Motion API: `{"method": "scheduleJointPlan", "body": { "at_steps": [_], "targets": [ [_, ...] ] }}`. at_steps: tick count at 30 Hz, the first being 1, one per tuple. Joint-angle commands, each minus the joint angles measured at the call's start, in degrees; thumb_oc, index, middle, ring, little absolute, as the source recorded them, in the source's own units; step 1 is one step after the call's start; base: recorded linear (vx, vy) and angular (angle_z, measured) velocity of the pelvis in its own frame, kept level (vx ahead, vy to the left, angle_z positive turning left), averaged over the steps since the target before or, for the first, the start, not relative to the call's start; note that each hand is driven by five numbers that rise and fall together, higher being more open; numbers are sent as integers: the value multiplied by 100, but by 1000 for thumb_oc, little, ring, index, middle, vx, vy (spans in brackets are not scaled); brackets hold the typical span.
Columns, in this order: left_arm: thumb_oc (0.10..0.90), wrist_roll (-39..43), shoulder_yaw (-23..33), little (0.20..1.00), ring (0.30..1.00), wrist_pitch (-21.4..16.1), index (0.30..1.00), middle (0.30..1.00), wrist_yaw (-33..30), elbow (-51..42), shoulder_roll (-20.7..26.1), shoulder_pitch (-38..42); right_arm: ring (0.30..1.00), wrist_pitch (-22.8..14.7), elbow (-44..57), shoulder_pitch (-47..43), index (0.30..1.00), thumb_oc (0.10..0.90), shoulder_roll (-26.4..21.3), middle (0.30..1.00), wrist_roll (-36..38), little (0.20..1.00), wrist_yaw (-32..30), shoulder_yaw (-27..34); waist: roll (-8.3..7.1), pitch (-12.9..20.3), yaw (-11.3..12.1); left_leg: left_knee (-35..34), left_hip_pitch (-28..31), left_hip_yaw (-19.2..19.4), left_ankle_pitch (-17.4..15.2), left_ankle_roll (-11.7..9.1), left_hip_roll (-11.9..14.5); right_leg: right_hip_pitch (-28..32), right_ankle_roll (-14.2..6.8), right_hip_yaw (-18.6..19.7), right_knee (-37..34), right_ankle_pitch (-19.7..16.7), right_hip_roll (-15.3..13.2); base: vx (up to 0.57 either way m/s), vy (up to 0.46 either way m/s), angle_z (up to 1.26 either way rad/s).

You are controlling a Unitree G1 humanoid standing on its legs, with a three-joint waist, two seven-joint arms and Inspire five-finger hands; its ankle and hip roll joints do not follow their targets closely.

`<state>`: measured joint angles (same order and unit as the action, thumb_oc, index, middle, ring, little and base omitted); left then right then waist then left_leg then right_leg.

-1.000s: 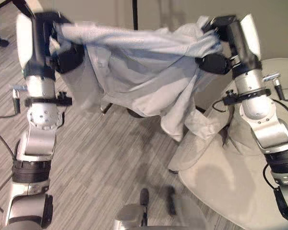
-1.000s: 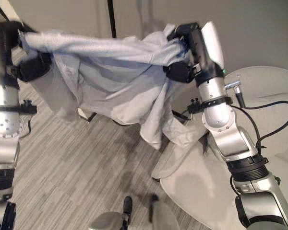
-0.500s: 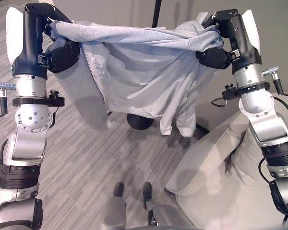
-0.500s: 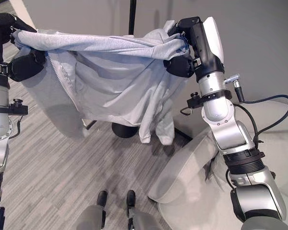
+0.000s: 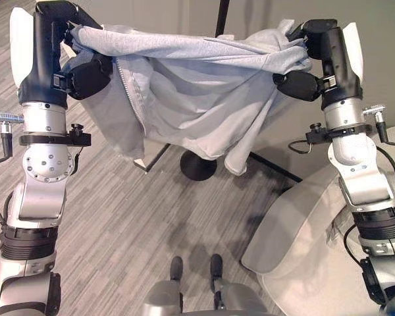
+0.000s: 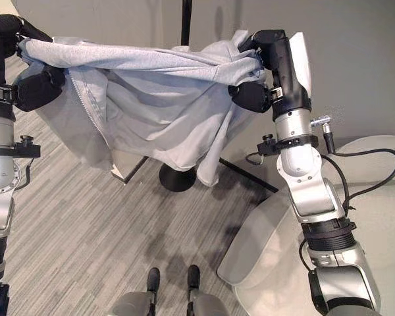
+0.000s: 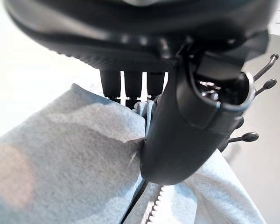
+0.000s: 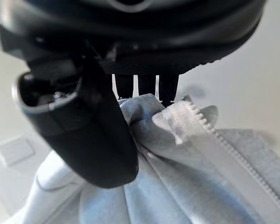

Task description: Hang the clothes on the sofa on the clothes rack.

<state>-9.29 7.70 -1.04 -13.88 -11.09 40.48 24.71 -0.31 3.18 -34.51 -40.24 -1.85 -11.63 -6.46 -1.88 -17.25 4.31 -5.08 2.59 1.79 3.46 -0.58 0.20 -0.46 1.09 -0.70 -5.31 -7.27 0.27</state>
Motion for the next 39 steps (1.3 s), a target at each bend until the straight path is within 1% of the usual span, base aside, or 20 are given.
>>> {"method": "scheduleJointPlan", "body": {
  "at_steps": [1,2,4,5,6,7,8,9,11,14,16,17,23,31,33,35,36,37,38,39],
  "targets": [
    [400,45,778,300,300,-179,300,300,-676,17,104,233,300,-188,-128,51,300,400,-722,300,-118,300,-475,722,-27,934,-26,8,99,-40,-437,-32,168,364,-232,-289,31,424,-499,49,-191,-4],
    [400,27,909,300,300,-155,300,300,-718,28,15,173,300,-223,-221,30,300,400,-715,300,73,300,-520,776,-57,963,-53,8,128,-17,-411,-19,264,374,-245,-313,31,471,-428,63,-180,-6],
    [400,-9,974,300,300,-117,300,300,-710,-2,-46,143,300,-226,-321,13,300,400,-716,300,132,300,-531,760,-39,953,-90,8,226,3,-291,-7,363,421,-242,-332,31,513,-344,75,-168,-5],
    [400,-32,1003,300,300,-95,300,300,-682,-103,-118,135,300,-227,-319,35,300,400,-722,300,166,300,-538,802,-55,916,-99,42,298,18,-45,-18,437,473,-246,-306,31,508,-274,52,-197,-2],
    [400,-32,1008,300,300,-94,300,300,-671,-177,-148,138,300,-230,-310,19,300,400,-742,300,195,300,-543,811,-130,834,-82,402,179,-1,18,-42,432,544,-244,-270,31,450,-292,23,-161,2],
    [400,-33,1009,300,300,-88,300,300,-668,-186,-149,140,300,-230,-311,16,300,400,-743,300,197,300,-543,815,-137,822,-90,502,128,-16,-25,-40,425,546,-246,-279,31,446,-301,-14,-166,11],
    [400,-28,1012,300,300,-94,300,300,-651,-287,-183,146,300,-241,-274,4,300,400,-785,300,235,300,-542,826,-225,731,-49,912,-58,-89,-32,-25,388,592,-220,-248,31,368,-332,-16,-210,23],
    [400,28,983,300,300,-59,300,300,-652,-392,-201,207,300,-197,-284,-65,300,400,-773,300,290,300,-570,831,-335,545,41,1498,-510,-193,-142,-72,362,736,-186,-211,31,394,-350,32,-232,25],
    [400,26,1007,300,300,-24,300,300,-619,-475,-166,234,300,-217,-134,29,300,400,-704,300,286,300,-584,1011,-288,581,103,1116,-787,-282,-300,9,352,782,-170,-181,31,493,-225,119,-90,22],
    [400,16,894,300,300,-20,300,300,-591,-430,-48,303,300,-217,-78,-21,300,400,-666,300,258,300,-651,1082,-270,585,381,165,-1197,-472,-67,-33,118,855,-124,-35,31,519,-139,132,11,-11],
    [400,-24,927,300,300,16,300,300,-552,-475,40,307,300,-210,0,-98,300,400,-534,300,202,300,-607,969,-172,721,442,8,-1052,-696,-74,-58,153,840,-87,82,31,540,-124,219,200,-57],
    [400,-88,1030,300,300,-30,300,300,-540,-528,74,188,300,-225,202,-136,300,400,-405,300,141,300,-604,958,-149,886,438,8,-958,-674,-10,-102,145,797,-64,127,31,467,-283,280,330,-109],
    [400,-102,1020,300,300,-88,300,300,-563,-499,143,175,300,-206,444,-150,300,400,-300,300,111,300,-583,918,-166,1037,437,8,-744,-456,-147,-88,-43,755,-89,120,31,371,-594,143,169,-60],
    [400,-113,1141,300,300,-129,300,300,-667,-517,132,180,300,-208,644,-156,300,400,-207,300,52,300,-555,905,-208,1049,501,8,-541,-441,-241,-54,-209,878,-118,136,31,166,-864,98,129,-13],
    [400,-111,1094,300,300,-121,300,300,-617,-617,84,228,300,-207,656,-105,300,400,-200,300,69,300,-545,908,-173,1042,547,8,-427,-555,-247,-16,-260,791,-30,195,737,33,-942,114,182,-1],
    [400,-84,1032,300,300,-122,300,300,-581,-711,-2,302,300,-205,759,-75,300,400,-210,300,97,300,-533,943,13,913,510,8,-241,-641,-220,-9,-193,388,20,322,1715,57,-774,52,223,-16],
    [400,-123,1069,300,300,-101,300,300,-605,-795,-128,326,300,-202,859,-146,300,400,-236,300,95,300,-523,885,284,586,369,8,39,-667,-235,-19,-27,-97,145,509,2549,180,-511,22,175,-31],
    [400,-128,1107,300,300,-85,300,300,-615,-792,-123,317,300,-213,897,-138,300,400,-204,300,113,300,-513,872,272,538,356,8,128,-652,-280,-43,0,-179,120,490,2435,232,-573,105,41,-30],
    [400,-155,1245,300,300,-106,300,300,-672,-797,-82,251,300,-251,990,-108,300,400,-214,300,34,300,-542,916,156,513,331,8,237,-655,-347,-69,-26,-244,23,253,1374,280,-790,106,-75,-31],
    [400,-155,1244,300,300,-109,300,300,-672,-798,-78,247,300,-253,994,-101,300,400,-208,300,31,300,-543,920,154,516,316,8,226,-671,-324,-64,-30,-197,18,231,1269,212,-798,171,-119,-17]
  ]
}}
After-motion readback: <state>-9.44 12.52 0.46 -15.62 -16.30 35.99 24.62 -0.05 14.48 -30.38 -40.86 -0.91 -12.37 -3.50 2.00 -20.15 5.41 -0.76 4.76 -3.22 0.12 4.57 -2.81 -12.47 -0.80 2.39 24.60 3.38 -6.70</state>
